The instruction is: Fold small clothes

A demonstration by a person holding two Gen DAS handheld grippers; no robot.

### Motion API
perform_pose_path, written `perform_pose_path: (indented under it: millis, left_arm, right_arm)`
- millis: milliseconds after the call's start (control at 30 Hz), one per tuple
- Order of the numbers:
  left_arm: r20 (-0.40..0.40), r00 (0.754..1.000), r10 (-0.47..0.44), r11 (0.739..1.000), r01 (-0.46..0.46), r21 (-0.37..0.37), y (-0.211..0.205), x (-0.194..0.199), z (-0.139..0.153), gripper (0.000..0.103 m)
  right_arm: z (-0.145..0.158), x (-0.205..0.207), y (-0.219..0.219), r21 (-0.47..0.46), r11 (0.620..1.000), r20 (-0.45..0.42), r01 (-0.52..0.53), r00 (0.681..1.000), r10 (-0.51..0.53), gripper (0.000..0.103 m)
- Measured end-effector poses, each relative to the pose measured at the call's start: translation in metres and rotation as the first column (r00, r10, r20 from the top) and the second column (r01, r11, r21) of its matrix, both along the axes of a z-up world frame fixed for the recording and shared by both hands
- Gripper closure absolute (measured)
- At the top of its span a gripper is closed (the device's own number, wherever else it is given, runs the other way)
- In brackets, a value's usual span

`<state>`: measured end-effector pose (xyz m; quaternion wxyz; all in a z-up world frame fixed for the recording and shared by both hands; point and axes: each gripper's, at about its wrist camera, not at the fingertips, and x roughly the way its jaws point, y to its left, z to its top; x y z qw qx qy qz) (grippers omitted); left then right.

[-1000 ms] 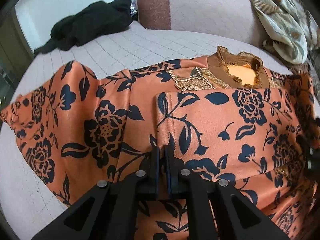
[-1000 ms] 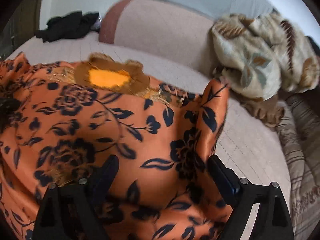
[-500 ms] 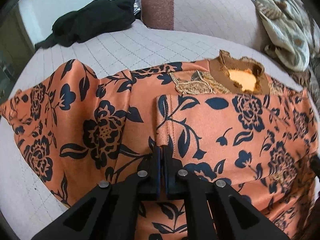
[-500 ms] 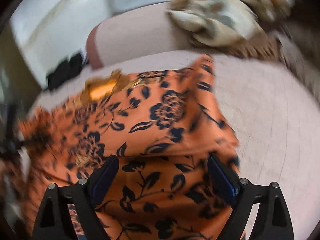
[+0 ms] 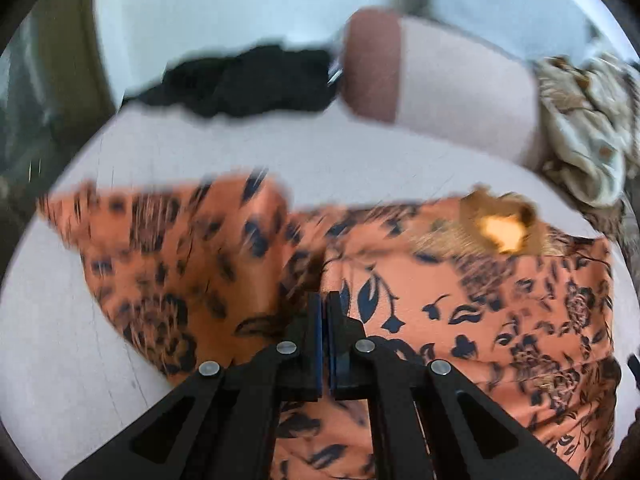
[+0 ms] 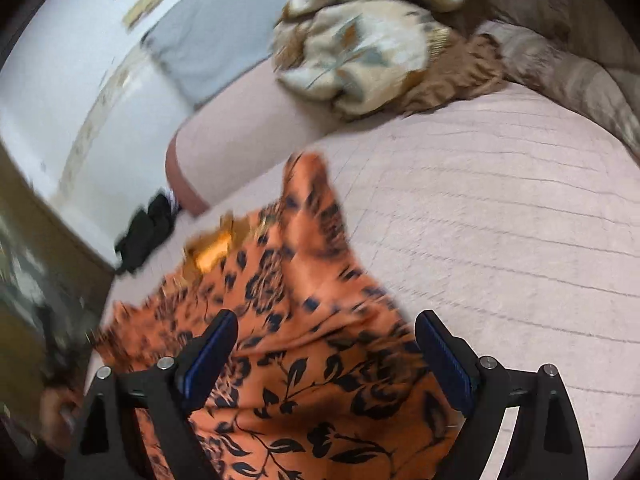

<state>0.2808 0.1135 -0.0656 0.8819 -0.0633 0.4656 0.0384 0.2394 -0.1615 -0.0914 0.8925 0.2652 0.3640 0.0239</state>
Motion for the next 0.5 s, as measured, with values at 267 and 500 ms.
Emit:
perform_pose_path:
  millis: [267,500]
  left_arm:
    - [-0.05,0.999,0.019,0.999,-0.016,0.045,0.003,-0.003,-0.031,0.101]
    - [-0.058,0.998,0.004,0.998,-0.001,0.056,-0.008,0.005,-0.032,0.101]
  right_arm:
    - [0.001,0.039,-0.038,-0.014,0.999,-0.093,-0.049,0.995,0.047,0.011]
    - [-0.017,0.103,0.002,-0.039,0.967,-0.147,-0.25,0.959,0.242,0.011]
